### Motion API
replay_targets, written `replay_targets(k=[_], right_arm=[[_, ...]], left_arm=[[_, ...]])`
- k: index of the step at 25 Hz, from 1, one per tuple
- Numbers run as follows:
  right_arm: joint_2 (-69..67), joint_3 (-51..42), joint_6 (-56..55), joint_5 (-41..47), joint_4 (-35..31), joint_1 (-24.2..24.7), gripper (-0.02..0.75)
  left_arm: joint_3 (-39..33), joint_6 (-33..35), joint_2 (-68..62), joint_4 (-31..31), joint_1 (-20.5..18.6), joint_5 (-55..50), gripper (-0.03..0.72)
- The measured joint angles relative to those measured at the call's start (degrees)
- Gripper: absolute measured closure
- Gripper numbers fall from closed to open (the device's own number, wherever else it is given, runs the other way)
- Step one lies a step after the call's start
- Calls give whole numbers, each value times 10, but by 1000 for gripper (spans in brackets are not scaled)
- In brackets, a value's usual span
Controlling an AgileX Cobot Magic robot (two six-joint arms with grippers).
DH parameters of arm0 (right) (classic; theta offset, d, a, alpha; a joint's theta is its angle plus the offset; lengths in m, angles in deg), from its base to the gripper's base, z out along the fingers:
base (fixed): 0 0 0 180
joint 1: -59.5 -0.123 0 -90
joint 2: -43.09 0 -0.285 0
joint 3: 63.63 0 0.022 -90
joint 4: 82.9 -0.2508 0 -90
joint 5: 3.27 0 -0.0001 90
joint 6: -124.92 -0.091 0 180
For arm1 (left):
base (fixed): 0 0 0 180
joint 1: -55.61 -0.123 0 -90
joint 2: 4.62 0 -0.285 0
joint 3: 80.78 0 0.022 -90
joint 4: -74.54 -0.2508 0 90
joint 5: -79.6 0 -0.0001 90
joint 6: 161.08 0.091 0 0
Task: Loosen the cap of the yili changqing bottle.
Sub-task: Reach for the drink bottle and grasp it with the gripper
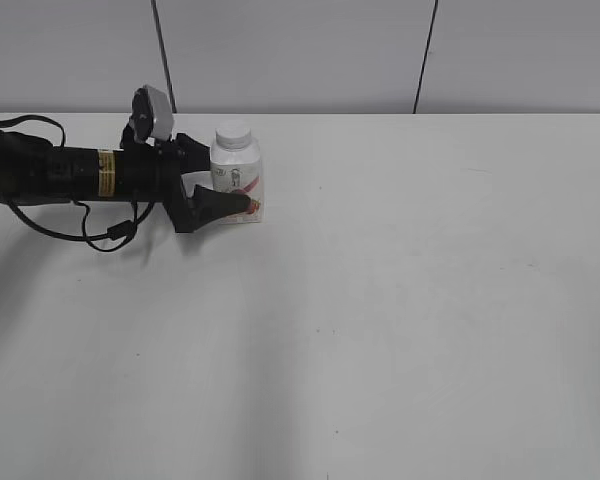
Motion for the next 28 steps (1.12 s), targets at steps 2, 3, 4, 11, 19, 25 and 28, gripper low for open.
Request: replay_targets(k=[2,3,4,11,19,25,28], right_arm=[[0,0,0,0,0,0,258],[0,0,0,0,0,0,258],[0,0,0,0,0,0,258],[0,0,0,0,0,0,258],[0,0,0,0,7,0,258],[0,0,0,0,7,0,258],[0,0,0,0,7,0,258]], left_arm=[[2,0,0,4,4,0,122],[4,0,0,4,5,-1,132],[7,0,-1,5,6,-1,144],[24,0,-17,9,15,0,218],[28,0,-25,19,15,7,258],[28,-24,-26,9,15,23,260],[9,-37,-14,4,20,29,260]])
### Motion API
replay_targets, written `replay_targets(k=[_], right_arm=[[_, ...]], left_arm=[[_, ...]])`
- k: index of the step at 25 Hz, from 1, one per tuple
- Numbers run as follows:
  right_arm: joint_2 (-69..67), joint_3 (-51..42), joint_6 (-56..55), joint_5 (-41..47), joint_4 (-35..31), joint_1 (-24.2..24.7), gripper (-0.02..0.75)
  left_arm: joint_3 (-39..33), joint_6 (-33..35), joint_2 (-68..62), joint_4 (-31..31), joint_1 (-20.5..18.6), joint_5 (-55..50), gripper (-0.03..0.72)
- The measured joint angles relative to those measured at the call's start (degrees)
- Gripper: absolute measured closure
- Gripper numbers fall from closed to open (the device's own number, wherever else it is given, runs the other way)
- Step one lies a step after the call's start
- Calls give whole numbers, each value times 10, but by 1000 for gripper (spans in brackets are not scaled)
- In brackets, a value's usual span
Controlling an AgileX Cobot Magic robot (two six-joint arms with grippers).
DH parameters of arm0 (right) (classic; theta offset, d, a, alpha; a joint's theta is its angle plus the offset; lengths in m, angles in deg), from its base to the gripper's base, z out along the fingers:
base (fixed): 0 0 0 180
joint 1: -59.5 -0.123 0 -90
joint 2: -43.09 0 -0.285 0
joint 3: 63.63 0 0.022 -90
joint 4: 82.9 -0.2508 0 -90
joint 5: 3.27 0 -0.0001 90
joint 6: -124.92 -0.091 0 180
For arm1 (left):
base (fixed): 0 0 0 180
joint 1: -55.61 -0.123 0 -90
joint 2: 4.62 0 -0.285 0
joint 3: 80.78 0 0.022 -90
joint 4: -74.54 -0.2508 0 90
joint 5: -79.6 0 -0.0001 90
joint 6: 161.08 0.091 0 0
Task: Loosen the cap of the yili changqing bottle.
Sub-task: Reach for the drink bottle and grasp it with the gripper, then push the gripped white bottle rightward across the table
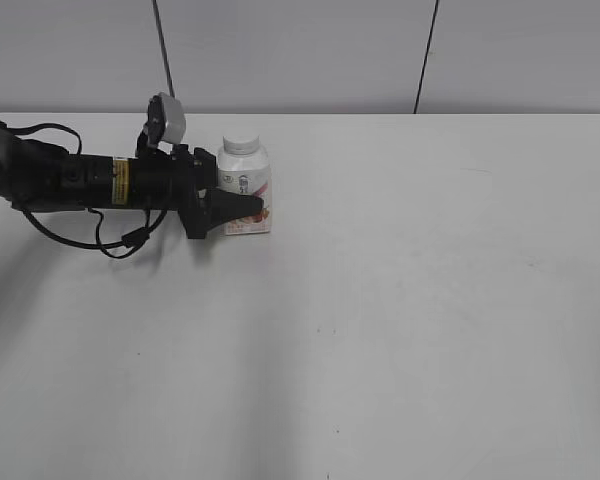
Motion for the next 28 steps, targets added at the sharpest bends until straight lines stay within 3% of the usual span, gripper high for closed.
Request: replay_targets(k=[8,13,19,28], right_arm=[[0,0,0,0,-7,0,258],[0,0,0,0,-7,0,258],[0,0,0,0,-7,0,258],[0,0,0,0,-7,0,258]], left_arm=[[-159,86,108,72,22,8,261],[-238,162,137,138,66,7,261],[-261,220,137,159,107,-15,264],[-260,237,106,153,112,-13,264]])
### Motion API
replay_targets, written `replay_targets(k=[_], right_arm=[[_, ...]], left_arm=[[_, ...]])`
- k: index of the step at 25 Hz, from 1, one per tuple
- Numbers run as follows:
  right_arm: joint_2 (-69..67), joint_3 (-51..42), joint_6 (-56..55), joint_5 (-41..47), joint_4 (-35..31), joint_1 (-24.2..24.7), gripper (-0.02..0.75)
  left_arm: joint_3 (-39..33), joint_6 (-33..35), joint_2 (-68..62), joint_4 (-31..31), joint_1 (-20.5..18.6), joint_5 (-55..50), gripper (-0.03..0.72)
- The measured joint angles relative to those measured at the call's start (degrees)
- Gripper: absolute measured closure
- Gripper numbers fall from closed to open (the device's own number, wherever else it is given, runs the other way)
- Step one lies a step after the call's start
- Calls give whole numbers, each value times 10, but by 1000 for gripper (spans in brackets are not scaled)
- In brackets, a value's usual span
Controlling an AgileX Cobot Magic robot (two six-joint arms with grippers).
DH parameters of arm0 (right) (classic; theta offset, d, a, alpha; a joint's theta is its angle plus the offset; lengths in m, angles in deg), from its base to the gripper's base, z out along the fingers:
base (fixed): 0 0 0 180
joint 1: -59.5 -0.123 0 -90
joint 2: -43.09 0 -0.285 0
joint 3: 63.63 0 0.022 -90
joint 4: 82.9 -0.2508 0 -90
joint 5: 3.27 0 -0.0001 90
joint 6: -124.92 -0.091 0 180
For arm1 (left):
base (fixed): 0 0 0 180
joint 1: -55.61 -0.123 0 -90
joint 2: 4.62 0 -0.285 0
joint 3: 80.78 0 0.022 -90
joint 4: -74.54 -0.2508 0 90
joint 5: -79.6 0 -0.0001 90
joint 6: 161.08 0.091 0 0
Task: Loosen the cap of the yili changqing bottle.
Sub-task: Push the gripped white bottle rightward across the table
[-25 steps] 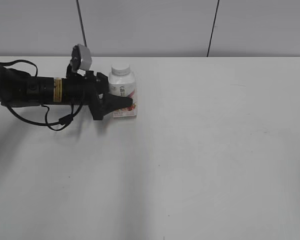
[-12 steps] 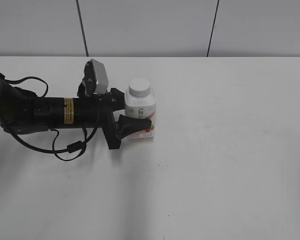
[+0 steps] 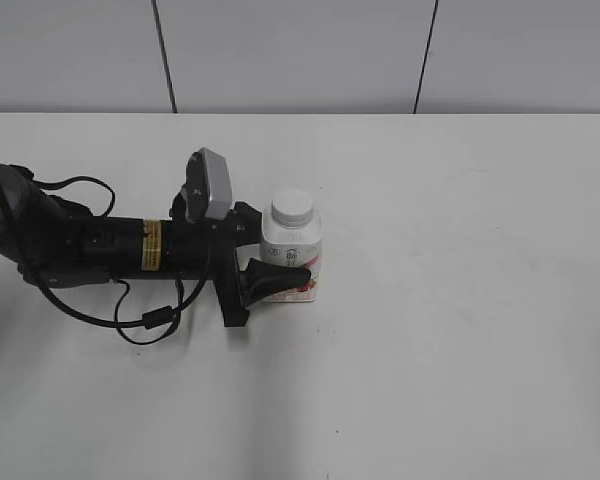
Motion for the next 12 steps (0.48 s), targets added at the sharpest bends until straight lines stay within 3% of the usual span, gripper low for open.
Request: replay_targets(k=[12], right_arm=[[0,0,0,0,7,0,258]], left_arm=[[12,2,-22,-4,0,19,266]])
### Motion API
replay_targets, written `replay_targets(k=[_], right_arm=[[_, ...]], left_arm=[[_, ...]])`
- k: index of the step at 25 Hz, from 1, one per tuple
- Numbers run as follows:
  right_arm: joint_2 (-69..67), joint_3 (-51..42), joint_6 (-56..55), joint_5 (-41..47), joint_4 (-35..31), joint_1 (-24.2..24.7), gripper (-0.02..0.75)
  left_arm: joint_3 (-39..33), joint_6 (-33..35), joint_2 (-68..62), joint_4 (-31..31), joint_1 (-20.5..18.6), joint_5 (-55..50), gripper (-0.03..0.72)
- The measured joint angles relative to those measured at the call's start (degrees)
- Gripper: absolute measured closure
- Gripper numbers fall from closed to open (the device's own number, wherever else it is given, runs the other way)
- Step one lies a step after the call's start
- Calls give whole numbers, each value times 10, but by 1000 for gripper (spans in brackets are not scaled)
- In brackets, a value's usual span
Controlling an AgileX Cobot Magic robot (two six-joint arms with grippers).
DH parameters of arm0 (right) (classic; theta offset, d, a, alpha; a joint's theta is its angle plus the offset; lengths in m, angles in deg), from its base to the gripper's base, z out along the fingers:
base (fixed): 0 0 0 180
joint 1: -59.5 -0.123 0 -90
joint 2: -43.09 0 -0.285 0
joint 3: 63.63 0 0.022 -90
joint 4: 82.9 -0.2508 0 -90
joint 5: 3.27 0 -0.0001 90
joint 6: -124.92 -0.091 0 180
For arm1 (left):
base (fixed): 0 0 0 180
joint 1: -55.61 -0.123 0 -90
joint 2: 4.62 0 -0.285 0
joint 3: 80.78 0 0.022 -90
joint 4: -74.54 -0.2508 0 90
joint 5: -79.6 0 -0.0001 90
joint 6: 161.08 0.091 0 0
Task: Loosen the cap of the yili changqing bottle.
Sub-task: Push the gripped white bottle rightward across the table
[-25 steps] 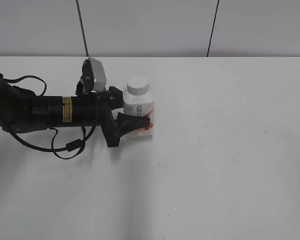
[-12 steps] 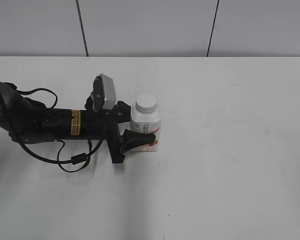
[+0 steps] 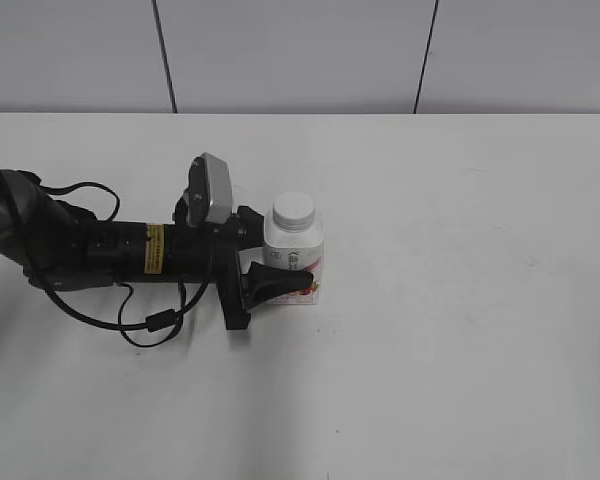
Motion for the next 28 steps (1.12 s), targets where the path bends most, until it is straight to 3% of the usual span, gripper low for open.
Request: replay_targets(k=[28], right_arm=[[0,0,0,-1,-7,0,258]], left_arm=[[0,0,0,-33,0,13,267]])
